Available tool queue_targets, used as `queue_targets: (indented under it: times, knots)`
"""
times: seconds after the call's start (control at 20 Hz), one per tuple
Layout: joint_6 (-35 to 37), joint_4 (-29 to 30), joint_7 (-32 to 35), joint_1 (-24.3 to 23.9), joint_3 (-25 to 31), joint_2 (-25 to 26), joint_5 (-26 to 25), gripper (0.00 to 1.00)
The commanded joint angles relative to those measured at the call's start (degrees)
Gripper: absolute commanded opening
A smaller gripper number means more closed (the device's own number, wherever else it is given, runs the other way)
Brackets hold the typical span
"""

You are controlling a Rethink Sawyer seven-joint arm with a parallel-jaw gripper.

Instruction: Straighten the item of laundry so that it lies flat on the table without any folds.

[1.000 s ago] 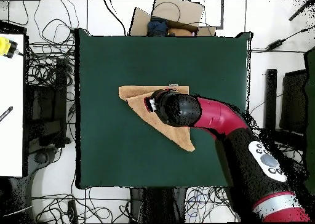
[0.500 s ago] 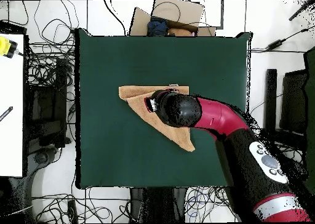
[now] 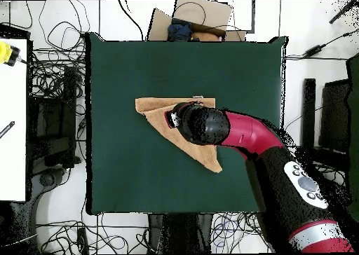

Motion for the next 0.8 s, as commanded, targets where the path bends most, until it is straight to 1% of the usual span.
queue_targets:
  times: [0.05, 0.15, 0.3, 0.55, 0.8]
  knots:
    - [3.2, -4.6, 1.3, 0.2, -0.3, 6.4, -3.3, 1.00]
    - [5.2, -8.0, -0.5, 0.2, -0.2, 8.0, -3.5, 1.00]
    - [8.4, -10.5, -1.9, 0.1, 0.0, 8.4, -3.4, 1.00]
    - [9.6, -10.7, -1.4, -0.1, 0.0, 7.6, -3.5, 1.00]
    - [8.2, -7.9, 0.1, -0.5, 0.4, 6.1, -3.6, 1.00]
